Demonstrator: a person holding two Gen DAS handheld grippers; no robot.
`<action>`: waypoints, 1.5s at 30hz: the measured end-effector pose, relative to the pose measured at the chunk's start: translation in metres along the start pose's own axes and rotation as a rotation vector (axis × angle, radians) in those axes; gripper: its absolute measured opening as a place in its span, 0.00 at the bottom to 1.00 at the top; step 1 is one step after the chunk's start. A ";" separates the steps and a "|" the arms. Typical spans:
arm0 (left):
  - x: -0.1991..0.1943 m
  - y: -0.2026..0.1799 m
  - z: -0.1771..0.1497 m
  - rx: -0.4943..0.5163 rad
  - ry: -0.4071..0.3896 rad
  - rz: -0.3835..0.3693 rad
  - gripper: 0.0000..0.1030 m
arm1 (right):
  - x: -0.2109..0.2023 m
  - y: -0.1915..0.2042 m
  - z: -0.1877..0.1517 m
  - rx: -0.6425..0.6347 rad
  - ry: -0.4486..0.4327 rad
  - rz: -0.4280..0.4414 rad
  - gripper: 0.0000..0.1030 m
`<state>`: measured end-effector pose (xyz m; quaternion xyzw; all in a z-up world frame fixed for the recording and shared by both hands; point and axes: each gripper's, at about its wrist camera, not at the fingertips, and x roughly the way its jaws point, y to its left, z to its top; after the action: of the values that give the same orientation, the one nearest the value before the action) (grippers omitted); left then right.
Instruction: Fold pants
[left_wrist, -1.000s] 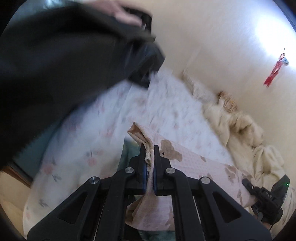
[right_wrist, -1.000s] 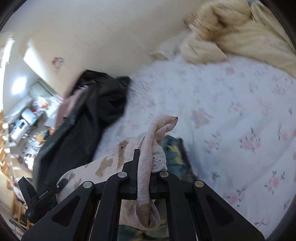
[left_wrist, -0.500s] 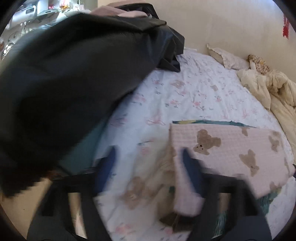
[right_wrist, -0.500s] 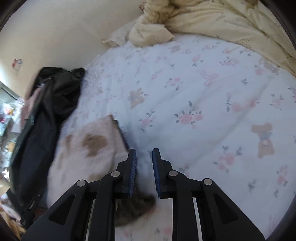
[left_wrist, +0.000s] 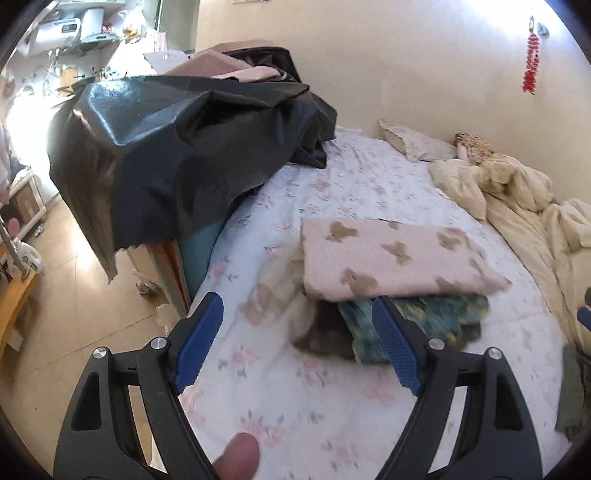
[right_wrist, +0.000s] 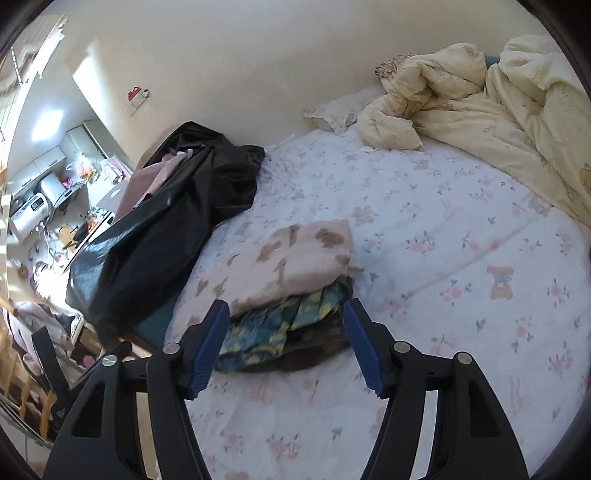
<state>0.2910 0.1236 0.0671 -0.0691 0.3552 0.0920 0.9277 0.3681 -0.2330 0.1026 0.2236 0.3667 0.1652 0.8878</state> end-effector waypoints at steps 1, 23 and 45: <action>-0.009 -0.003 -0.002 0.015 -0.010 -0.010 0.78 | -0.009 0.006 -0.006 -0.010 -0.008 0.008 0.70; -0.182 -0.016 -0.108 0.031 -0.041 -0.103 1.00 | -0.158 0.047 -0.136 -0.122 -0.025 -0.068 0.95; -0.194 -0.034 -0.162 0.104 -0.066 -0.072 1.00 | -0.173 0.057 -0.209 -0.271 -0.120 -0.099 1.00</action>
<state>0.0524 0.0352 0.0797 -0.0305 0.3258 0.0420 0.9440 0.0923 -0.2062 0.1006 0.0927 0.2977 0.1555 0.9373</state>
